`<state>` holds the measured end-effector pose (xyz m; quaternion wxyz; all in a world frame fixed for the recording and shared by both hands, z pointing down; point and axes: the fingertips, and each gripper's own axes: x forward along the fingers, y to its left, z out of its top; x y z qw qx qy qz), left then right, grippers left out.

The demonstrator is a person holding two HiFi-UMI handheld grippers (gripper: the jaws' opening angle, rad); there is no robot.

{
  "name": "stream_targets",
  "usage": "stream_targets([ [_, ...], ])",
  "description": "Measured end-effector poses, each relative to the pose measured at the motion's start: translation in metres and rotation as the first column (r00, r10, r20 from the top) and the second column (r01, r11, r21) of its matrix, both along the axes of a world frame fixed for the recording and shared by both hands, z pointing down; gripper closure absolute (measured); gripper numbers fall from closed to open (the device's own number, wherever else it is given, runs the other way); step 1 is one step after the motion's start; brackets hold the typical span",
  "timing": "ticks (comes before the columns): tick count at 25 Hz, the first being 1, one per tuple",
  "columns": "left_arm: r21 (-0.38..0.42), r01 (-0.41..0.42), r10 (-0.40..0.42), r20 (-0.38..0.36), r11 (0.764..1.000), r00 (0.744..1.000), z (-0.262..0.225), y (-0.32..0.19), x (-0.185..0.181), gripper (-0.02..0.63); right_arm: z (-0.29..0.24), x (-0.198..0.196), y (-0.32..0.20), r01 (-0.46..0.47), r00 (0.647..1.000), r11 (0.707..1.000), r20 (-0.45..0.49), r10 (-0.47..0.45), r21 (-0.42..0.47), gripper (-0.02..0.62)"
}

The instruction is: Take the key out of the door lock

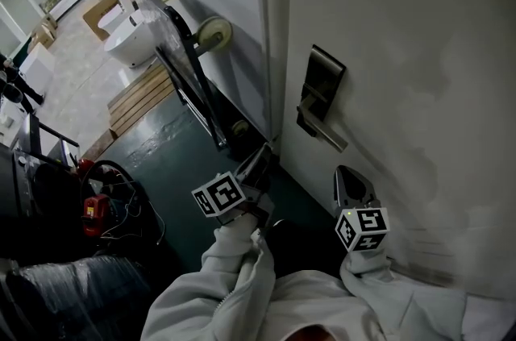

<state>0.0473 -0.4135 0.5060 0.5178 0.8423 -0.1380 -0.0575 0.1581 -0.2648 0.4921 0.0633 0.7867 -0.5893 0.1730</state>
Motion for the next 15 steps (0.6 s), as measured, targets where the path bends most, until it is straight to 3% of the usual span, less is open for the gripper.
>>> stream_targets([
  [6,0.183,-0.002,-0.017,0.107,0.983,0.994,-0.002,0.002,-0.018,0.58,-0.001,-0.002,-0.004,0.014,1.0,1.0,-0.002,-0.014,0.013,0.543],
  [15,0.451,-0.055,-0.081,0.277,0.891,0.958,-0.007,0.011,-0.035,0.58,-0.006,-0.005,-0.014,0.052,0.999,0.998,-0.004,-0.051,0.04,0.543],
])
